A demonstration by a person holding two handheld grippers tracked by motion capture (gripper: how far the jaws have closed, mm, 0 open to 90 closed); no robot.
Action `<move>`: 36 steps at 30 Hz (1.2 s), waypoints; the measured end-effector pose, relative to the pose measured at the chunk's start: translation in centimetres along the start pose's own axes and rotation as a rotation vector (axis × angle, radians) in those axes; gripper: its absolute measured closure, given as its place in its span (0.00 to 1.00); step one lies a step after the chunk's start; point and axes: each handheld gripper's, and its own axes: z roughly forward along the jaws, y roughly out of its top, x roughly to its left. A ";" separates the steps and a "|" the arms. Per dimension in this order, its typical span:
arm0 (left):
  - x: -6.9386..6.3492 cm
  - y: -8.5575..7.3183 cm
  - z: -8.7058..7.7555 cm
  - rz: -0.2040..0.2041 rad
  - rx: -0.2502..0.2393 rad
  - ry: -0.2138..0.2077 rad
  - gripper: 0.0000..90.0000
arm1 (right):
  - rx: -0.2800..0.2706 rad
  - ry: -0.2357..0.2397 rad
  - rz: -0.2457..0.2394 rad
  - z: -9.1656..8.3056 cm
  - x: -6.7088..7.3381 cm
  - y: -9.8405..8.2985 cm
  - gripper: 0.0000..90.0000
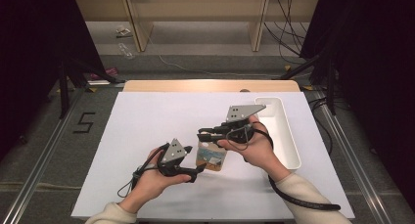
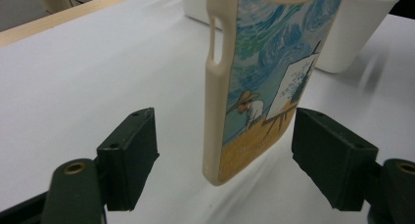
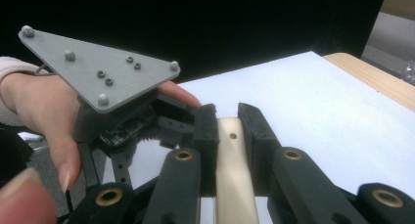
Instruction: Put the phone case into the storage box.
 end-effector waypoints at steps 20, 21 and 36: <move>0.1 0.1 1.3 0.061 -0.001 -0.102 0.48 | 0.007 0.047 0.002 0.5 0.4 0.0 0.89; 0.0 0.1 1.4 0.060 -0.001 -0.106 0.50 | 0.006 0.047 0.001 0.5 0.4 0.0 0.89; 0.1 0.1 0.9 -0.043 0.030 -0.114 0.81 | -0.008 0.076 0.017 0.7 0.3 -0.3 0.88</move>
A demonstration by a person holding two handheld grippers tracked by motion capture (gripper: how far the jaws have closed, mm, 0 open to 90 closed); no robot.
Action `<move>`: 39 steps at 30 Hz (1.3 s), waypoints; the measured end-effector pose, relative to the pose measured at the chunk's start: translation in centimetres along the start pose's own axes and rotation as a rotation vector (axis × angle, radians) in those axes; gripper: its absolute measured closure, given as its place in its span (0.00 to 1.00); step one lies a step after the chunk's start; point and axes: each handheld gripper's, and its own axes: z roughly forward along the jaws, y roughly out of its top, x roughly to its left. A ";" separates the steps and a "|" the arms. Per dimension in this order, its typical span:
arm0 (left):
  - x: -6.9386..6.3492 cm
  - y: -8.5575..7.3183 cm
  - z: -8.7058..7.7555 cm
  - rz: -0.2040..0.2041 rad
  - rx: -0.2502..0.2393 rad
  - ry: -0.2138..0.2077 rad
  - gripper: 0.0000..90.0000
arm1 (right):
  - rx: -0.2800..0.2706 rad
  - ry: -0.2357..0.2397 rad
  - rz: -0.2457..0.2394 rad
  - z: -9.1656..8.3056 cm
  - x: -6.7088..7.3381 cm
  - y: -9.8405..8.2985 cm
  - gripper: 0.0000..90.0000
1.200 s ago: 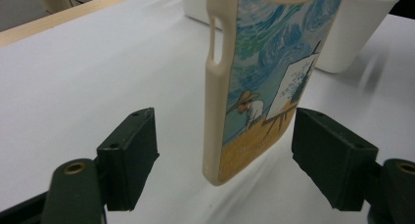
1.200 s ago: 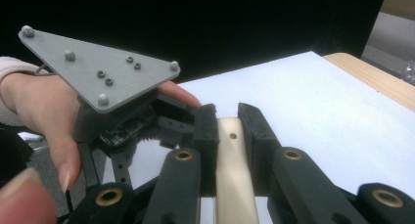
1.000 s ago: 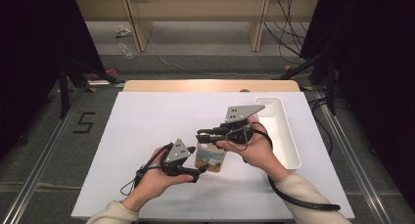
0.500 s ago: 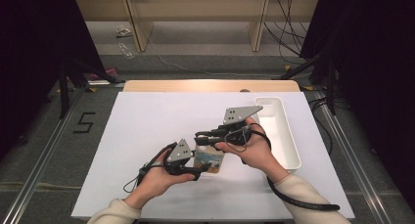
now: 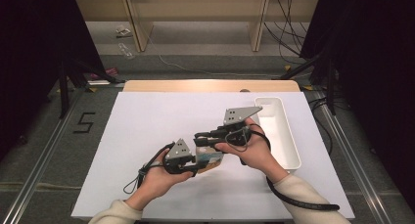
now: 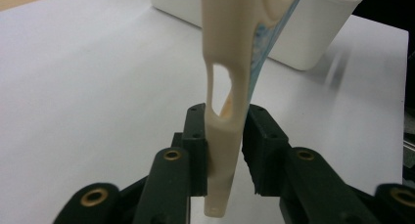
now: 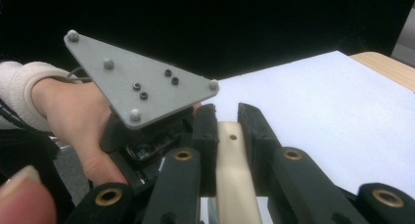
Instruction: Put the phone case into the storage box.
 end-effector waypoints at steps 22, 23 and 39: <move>0.1 0.2 -0.4 -0.026 0.014 -0.017 0.88 | -0.018 0.006 -0.013 0.0 0.0 0.0 0.86; 0.1 0.2 -0.4 -0.025 0.013 -0.018 0.88 | -0.019 0.004 -0.016 0.0 0.0 0.0 0.85; 0.0 0.2 -0.6 -0.012 0.020 0.003 0.88 | -0.141 -0.034 0.028 -0.1 -1.1 -0.2 0.35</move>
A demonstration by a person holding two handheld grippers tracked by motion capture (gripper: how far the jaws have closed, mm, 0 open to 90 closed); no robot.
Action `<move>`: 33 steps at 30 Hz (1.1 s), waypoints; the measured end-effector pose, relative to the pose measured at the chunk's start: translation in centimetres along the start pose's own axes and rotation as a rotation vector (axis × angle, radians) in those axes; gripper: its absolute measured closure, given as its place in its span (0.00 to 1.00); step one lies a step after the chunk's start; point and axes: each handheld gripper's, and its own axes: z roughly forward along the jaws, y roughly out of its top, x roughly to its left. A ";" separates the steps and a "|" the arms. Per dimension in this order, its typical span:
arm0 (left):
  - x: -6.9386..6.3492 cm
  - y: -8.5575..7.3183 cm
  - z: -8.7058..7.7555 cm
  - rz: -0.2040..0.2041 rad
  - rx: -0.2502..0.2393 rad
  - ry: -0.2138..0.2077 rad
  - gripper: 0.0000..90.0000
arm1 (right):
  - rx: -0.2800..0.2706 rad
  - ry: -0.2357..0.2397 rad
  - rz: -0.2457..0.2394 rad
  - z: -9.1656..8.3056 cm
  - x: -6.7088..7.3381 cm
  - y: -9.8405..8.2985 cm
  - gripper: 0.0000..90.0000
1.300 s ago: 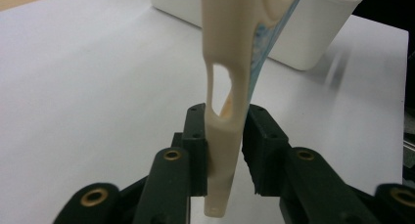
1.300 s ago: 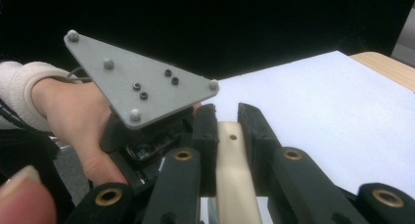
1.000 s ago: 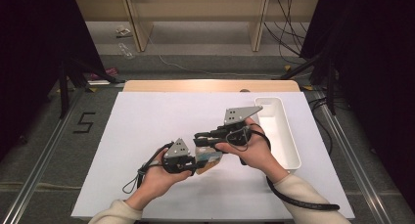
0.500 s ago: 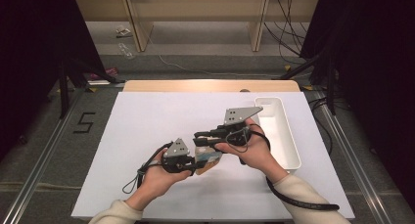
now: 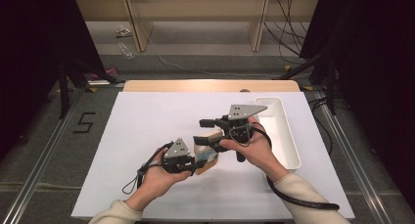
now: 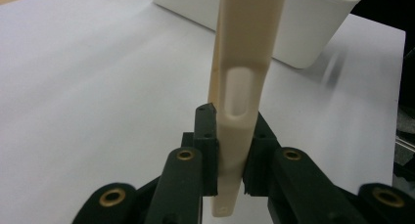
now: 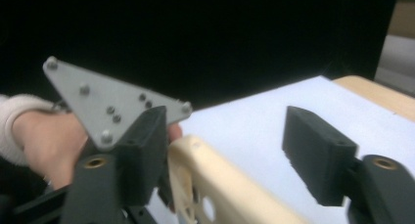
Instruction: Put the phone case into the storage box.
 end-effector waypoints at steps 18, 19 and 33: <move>1.5 -0.3 -0.8 -0.074 -0.012 0.116 0.88 | -0.017 -0.152 0.010 -0.8 -0.4 0.0 0.14; 1.6 -0.3 -0.8 -0.076 -0.012 0.126 0.88 | -0.008 -0.164 0.009 -0.8 -0.4 0.0 0.11; 2.2 -0.3 -1.3 -0.129 -0.032 0.200 0.88 | 0.030 -0.253 0.017 -0.5 -0.8 -0.7 0.00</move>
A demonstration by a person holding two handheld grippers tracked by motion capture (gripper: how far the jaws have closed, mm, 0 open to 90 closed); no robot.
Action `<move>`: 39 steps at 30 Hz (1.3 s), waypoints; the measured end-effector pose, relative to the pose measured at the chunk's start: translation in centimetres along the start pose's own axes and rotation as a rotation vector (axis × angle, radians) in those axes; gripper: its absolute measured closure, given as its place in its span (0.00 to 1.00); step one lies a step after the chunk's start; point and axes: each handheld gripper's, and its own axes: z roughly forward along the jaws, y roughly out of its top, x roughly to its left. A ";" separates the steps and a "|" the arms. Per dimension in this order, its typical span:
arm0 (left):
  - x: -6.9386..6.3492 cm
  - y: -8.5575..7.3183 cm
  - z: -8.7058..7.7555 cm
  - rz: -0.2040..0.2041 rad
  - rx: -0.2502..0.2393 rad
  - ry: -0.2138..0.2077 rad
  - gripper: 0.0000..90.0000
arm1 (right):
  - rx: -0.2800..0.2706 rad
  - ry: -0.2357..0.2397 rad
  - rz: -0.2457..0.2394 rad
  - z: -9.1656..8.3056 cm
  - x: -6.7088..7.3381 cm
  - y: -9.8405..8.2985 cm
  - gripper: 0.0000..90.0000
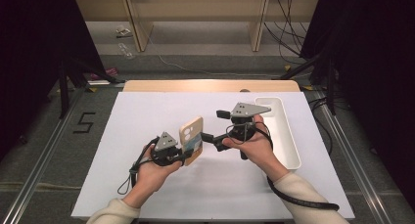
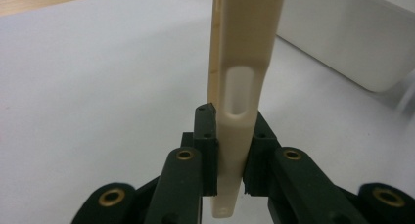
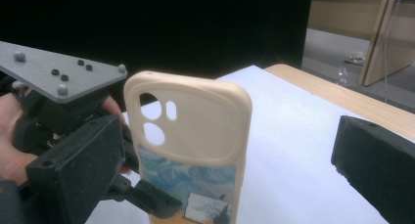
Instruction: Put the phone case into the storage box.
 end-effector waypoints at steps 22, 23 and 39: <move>-0.5 0.3 0.2 -0.024 -0.021 0.038 0.88 | -0.005 -0.060 0.010 0.5 0.4 -0.4 0.00; -0.5 0.4 0.2 -0.023 -0.020 0.038 0.88 | -0.005 -0.060 0.011 0.6 0.4 -0.4 0.00; -1.6 1.0 1.3 -0.006 -0.023 0.029 0.88 | -0.010 -0.063 0.029 0.8 0.9 -0.5 0.00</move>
